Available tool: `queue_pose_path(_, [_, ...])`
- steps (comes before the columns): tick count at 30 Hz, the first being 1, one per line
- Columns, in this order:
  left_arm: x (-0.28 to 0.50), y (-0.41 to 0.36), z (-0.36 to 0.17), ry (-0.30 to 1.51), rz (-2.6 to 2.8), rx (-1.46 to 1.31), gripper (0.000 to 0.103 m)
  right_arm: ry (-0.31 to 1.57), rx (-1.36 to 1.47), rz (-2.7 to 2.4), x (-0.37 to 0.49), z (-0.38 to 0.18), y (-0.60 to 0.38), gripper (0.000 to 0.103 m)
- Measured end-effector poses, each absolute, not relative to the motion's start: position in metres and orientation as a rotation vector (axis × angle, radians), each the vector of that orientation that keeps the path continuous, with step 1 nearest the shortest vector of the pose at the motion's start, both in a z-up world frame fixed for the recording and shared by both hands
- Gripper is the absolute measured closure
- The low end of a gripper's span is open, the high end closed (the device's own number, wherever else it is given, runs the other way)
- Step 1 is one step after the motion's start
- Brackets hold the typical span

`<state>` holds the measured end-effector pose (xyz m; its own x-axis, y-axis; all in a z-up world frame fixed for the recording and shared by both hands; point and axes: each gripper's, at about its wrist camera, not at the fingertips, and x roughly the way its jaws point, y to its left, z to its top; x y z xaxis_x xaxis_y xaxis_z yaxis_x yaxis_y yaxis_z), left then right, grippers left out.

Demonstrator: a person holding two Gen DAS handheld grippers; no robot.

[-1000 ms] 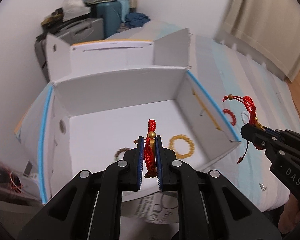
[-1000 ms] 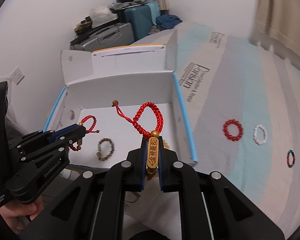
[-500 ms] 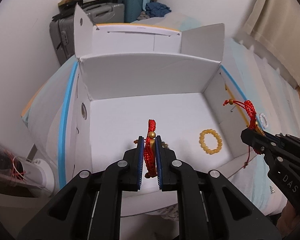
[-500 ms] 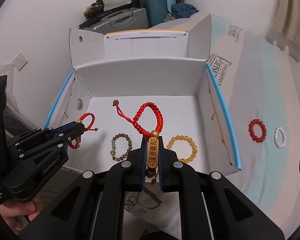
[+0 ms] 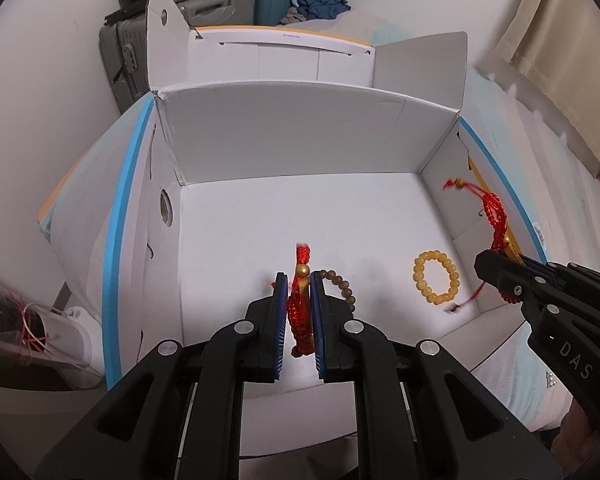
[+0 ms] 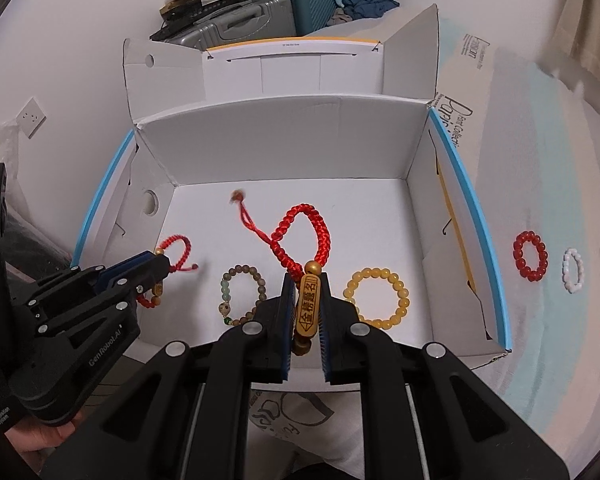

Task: Organize jewelry
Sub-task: 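Lower the red cord bracelet into the box with the left tool while the right tool lowers the other, then open both tools to release the red cord bracelets in the box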

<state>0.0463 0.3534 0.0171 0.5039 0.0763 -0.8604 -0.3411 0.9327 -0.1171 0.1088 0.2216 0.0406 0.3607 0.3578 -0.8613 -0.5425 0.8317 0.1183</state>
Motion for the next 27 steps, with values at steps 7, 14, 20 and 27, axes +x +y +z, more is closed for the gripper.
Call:
queue_pose_path(7, [0.045, 0.356, 0.019, 1.008, 0.280, -0.291, 0.068, 1.044, -0.188, 0.579, 0.108, 0.042, 0.221, 0.069])
queue_pose_path(14, [0.039, 0.353, 0.027, 0.981, 0.294, -0.284, 0.047, 1.023, -0.181, 0.556, 0.108, 0.047, 0.215, 0.040])
queue_pose_path(20, [0.035, 0.352, 0.032, 0.965, 0.307, -0.277, 0.037, 1.012, -0.173, 0.557, 0.104, 0.052, 0.212, 0.023])
queue_pose_path(27, [0.029, 0.349, 0.039, 0.953, 0.316, -0.269, 0.031, 0.993, -0.168, 0.548, 0.101, 0.060, 0.205, 0.016])
